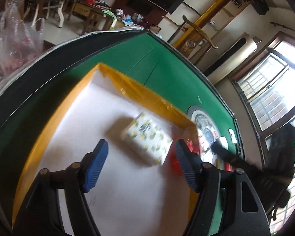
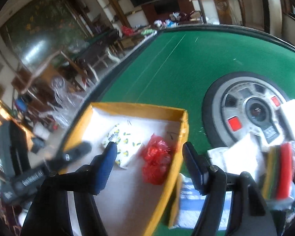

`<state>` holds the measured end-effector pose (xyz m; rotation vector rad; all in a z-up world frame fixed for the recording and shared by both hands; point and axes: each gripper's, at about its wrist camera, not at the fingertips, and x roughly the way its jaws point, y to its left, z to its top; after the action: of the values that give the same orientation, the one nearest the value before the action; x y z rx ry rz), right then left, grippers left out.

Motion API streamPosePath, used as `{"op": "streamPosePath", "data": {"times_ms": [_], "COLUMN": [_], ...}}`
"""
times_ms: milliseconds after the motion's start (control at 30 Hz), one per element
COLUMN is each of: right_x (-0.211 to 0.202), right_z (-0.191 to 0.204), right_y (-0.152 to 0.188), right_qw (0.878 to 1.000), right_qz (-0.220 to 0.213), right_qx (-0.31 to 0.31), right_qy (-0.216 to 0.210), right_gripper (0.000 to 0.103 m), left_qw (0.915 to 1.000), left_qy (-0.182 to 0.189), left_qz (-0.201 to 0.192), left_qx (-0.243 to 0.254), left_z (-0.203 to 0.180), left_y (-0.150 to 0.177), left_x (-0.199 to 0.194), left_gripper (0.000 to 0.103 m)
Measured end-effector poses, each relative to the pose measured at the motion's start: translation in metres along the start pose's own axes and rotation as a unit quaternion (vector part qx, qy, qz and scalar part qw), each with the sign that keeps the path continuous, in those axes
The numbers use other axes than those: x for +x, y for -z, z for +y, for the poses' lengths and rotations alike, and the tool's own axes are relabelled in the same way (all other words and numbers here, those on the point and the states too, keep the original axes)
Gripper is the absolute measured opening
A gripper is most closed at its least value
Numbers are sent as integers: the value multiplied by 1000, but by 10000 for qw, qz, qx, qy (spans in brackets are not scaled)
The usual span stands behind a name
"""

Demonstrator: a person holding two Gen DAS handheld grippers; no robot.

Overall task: Organize soft objects
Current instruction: 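Release the tissue pack and red bag into the box with both grippers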

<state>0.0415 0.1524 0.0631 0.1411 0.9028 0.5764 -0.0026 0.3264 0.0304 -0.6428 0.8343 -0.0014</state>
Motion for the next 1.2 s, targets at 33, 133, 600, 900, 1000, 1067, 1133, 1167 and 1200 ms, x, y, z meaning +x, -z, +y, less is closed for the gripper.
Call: {"op": "streamPosePath", "data": {"times_ms": [33, 133, 600, 900, 1000, 1067, 1133, 1167, 1200], "right_x": [-9, -17, 13, -16, -38, -49, -62, -69, -79], "right_z": [-6, -28, -77, -65, -68, -74, -83, -90, -99], "right_y": [2, 7, 12, 72, 101, 113, 125, 129, 133], "right_qw": [10000, 9997, 9950, 9882, 9863, 9850, 9837, 9843, 9872], "right_qz": [-47, 7, 761, 1477, 1574, 1618, 1646, 1609, 1466], "right_qx": [19, 171, 646, 237, 211, 192, 191, 224, 246], "right_qy": [79, 195, -31, -338, -447, -576, -705, -682, -584], "right_gripper": [65, 65, 66, 66, 66, 66, 66, 66, 66], "left_qw": [9999, 9985, 9980, 9890, 9842, 9801, 9750, 9731, 9712], "left_qy": [-113, -436, -25, 311, 456, 530, 573, 576, 566], "left_qz": [40, 320, -236, -299, -63, 121, 348, 465, 596], "left_qx": [28, 107, 591, 1418, 1707, 1910, 2117, 2184, 2238], "left_z": [2, 8, -18, -82, -109, -125, -138, -143, -148], "left_y": [4, 8, 7, 42, 65, 84, 105, 115, 125], "left_x": [1, 10, -49, -81, -75, -70, -62, -58, -53], "left_gripper": [72, 72, 72, 72, 72, 72, 72, 72, 72]}}
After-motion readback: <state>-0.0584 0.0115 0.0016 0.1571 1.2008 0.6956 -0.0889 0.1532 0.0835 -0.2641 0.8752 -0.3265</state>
